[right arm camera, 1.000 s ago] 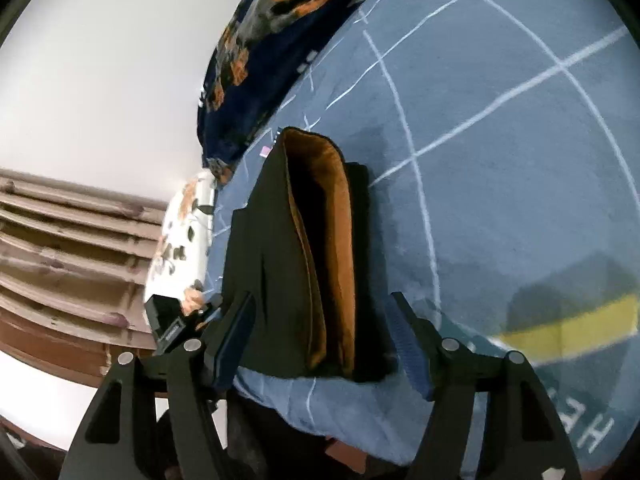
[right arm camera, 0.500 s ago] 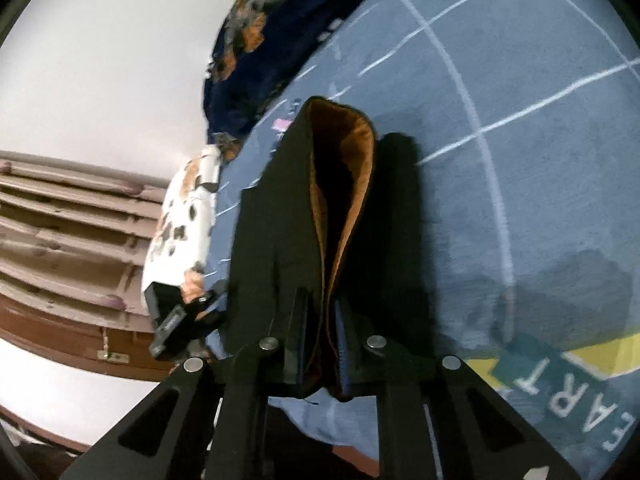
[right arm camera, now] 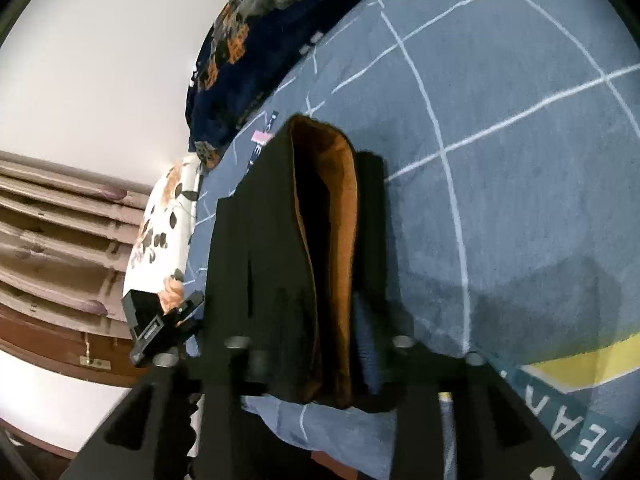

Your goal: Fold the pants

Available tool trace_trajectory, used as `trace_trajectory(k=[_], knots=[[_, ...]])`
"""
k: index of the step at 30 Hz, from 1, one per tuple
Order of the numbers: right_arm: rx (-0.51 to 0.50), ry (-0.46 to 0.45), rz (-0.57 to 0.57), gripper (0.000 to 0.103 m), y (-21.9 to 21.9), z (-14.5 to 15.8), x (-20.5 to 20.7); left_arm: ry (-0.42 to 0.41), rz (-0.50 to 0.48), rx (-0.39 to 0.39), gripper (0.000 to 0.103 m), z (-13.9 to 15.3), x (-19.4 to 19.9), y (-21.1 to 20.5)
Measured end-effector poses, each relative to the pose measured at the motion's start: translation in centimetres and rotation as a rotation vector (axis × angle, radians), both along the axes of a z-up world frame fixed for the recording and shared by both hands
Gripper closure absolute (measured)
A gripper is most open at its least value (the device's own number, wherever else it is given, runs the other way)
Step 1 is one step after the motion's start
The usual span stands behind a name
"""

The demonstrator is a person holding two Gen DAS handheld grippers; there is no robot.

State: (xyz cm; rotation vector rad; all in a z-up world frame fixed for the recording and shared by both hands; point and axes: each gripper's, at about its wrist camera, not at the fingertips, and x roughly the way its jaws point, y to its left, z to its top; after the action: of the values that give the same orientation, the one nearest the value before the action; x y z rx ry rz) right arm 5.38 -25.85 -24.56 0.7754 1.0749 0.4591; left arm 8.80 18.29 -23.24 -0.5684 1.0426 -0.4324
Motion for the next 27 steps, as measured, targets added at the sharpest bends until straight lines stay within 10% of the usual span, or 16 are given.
trace_trajectory(k=[2,11,19,27], knots=[[-0.055,-0.008,-0.003,0.038,-0.1,0.2,0.3,-0.01,-0.016,0.022,0.039,0.2,0.1,0.0],[-0.048,0.001,0.08,0.038,1.2,-1.3,1.8,-0.022,-0.177,0.075,0.039,-0.3,1.1,-0.3],[-0.009,-0.07,0.243,0.035,4.1,-1.4,3.3,0.057,-0.404,-0.158,0.039,-1.8,3.1,-1.6],[0.026,-0.098,0.295,0.032,4.6,-1.7,4.1,0.051,-0.516,-0.143,0.039,-1.5,5.3,-5.1]])
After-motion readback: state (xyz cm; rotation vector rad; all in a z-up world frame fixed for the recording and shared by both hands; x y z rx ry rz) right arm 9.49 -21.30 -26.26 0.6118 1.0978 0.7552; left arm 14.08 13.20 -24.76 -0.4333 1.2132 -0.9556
